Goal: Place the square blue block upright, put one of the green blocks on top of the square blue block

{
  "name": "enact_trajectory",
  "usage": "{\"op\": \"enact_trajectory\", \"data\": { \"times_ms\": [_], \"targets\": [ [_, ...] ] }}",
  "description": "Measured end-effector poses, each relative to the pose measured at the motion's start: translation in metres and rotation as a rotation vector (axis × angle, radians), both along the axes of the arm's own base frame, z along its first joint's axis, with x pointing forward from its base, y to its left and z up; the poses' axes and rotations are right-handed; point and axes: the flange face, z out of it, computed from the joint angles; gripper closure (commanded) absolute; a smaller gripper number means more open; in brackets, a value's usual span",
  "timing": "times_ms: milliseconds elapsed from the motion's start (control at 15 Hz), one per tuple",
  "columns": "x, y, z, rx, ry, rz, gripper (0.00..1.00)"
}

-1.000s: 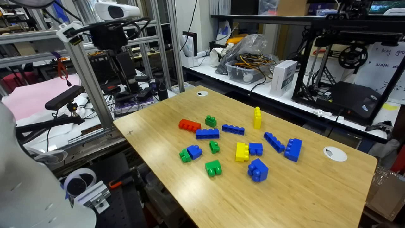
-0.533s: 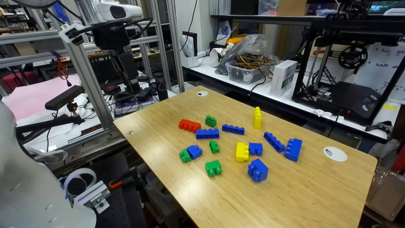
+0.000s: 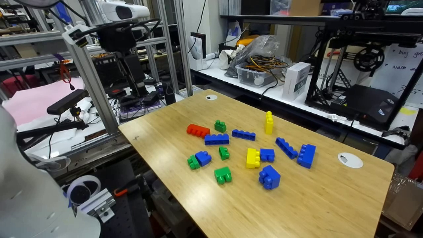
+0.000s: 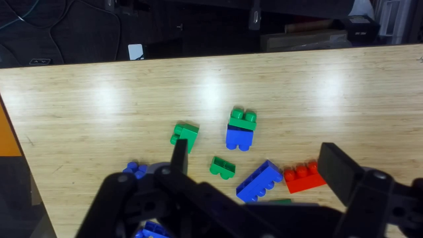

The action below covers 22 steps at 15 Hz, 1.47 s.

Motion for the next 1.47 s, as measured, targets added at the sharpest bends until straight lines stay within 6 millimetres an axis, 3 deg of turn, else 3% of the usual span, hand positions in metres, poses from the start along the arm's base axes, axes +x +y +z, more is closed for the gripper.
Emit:
{"op": "enact_trajectory", "data": {
  "times_ms": [200, 467, 667, 1133, 1467],
  "targets": [
    [0.013, -0.012, 0.008, 0.016, -0.030, -0.028, 0.00],
    [0.050, -0.041, 0.018, 0.058, -0.046, -0.081, 0.00],
    [0.081, -0.051, 0.016, 0.083, -0.032, -0.103, 0.00],
    [0.158, -0.082, -0.021, 0.115, 0.021, -0.156, 0.00],
    [0.191, -0.108, -0.045, 0.121, 0.059, -0.169, 0.00]
  ]
}}
